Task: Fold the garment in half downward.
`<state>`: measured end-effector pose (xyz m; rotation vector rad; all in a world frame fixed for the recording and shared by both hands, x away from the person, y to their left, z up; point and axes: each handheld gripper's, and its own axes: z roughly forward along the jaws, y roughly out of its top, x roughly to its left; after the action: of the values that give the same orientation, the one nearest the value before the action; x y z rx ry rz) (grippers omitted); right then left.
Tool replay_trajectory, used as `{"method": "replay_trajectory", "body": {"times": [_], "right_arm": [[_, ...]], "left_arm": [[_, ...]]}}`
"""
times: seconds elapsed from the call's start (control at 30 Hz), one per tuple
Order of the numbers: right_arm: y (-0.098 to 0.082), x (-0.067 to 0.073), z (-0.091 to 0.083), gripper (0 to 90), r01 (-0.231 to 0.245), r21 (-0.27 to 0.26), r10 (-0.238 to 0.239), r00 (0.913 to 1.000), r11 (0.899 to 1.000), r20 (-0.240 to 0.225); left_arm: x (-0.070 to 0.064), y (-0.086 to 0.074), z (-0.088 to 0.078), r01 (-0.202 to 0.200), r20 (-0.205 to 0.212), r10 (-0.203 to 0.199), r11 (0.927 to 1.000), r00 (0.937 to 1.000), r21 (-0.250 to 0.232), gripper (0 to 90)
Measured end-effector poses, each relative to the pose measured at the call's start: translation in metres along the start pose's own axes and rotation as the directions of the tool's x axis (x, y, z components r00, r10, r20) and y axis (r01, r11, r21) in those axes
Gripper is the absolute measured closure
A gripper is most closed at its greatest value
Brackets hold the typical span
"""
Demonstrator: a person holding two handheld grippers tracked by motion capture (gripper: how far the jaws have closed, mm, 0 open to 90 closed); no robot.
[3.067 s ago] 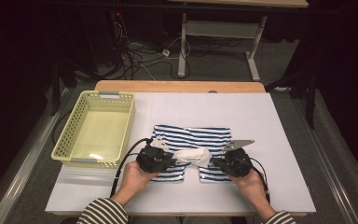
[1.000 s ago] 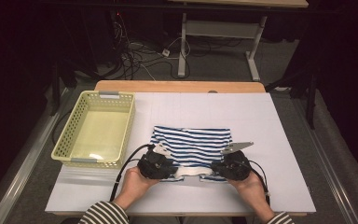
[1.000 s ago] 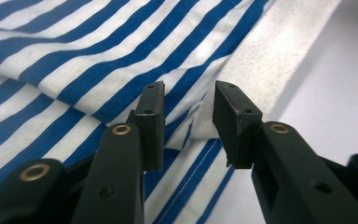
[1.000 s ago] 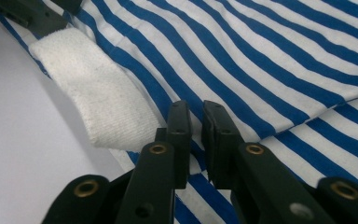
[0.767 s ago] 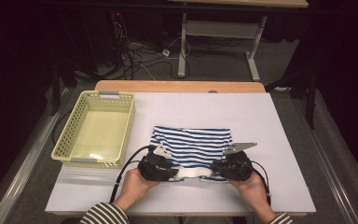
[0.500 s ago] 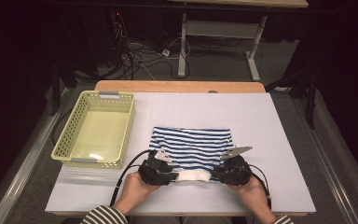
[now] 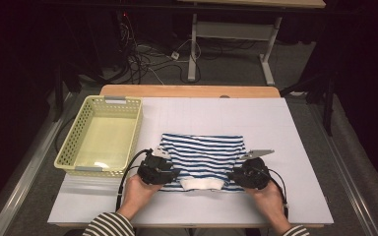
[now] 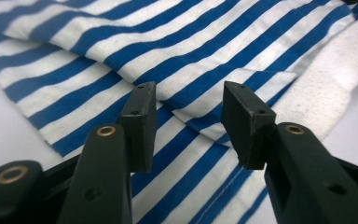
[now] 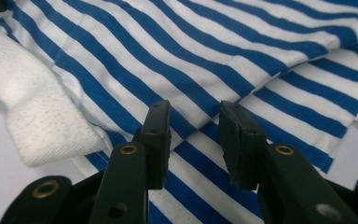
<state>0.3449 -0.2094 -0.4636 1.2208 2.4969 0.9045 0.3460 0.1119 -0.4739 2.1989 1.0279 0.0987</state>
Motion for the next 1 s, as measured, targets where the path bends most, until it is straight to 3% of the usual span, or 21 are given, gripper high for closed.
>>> {"method": "replay_trajectory", "body": {"times": [0.1, 0.17, 0.2, 0.23, 0.37, 0.57, 0.7, 0.77, 0.87, 0.9, 1.0], "right_arm": [[0.0, -0.001, 0.005, 67.0, 0.0, 0.017, 0.0, 1.0, 1.0, -0.002], [0.001, 0.0, 0.005, 80.5, 0.017, 0.03, -0.017, 0.9998, 0.999, -0.012], [0.001, 0.0, 0.005, 80.5, 0.017, 0.03, -0.017, 0.9998, 0.999, -0.012], [0.001, 0.002, 0.006, 87.7, 0.033, 0.04, -0.032, 0.9993, 0.999, -0.02], [0.004, 0.004, 0.004, 90.0, 0.068, 0.042, -0.068, 0.9977, 0.997, -0.006], [0.004, -0.003, -0.007, 90.0, 0.045, 0.013, -0.046, 0.9989, 0.999, 0.009], [0.0, -0.002, 0.001, 87.7, 0.047, 0.047, -0.048, 0.9989, 0.998, 0.004], [-0.001, -0.002, 0.002, 85.8, 0.048, 0.044, -0.049, 0.9988, 0.998, 0.003], [-0.003, -0.005, -0.007, 79.3, 0.027, 0.009, -0.027, 0.9996, 1.0, 0.002], [-0.005, -0.007, -0.014, 74.7, 0.013, -0.009, -0.013, 0.9997, 1.0, 0.021], [-0.012, -0.015, -0.021, 72.2, -0.01, -0.006, 0.01, 0.9986, 1.0, 0.051]], "left_arm": [[0.001, 0.001, 0.008, 0.01, 0.023, -0.011, 0.9997, 0.9997, 0.021, 57.9], [0.0, 0.002, 0.011, 0.004, 0.047, -0.005, 0.9997, 0.9989, 0.023, 72.2], [-0.002, 0.002, 0.011, -0.001, 0.044, 0.0, 0.9996, 0.999, 0.028, 72.2], [-0.002, 0.002, 0.012, -0.003, 0.055, 0.001, 0.9996, 0.9985, 0.028, 79.4], [-0.002, 0.002, 0.005, 0.011, 0.059, -0.012, 0.9997, 0.9982, 0.022, 84.1], [-0.002, -0.004, -0.006, 0.034, 0.09, -0.036, 0.9991, 0.9953, 0.025, 86.2], [-0.004, -0.006, -0.004, 0.018, 0.071, -0.02, 0.9991, 0.9972, 0.04, 85.4], [-0.003, -0.008, -0.006, 0.018, 0.052, -0.019, 0.9997, 0.9985, 0.018, 80.2], [-0.001, -0.012, -0.012, 0.024, 0.015, -0.024, 0.9997, 0.9996, 0.0, 62.6], [0.0, -0.014, -0.015, 0.027, -0.001, -0.027, 0.9996, 0.9996, -0.003, 60.1], [0.002, -0.02, -0.021, 0.026, -0.047, -0.026, 0.9997, 0.9985, -0.001, 54.7]]}}
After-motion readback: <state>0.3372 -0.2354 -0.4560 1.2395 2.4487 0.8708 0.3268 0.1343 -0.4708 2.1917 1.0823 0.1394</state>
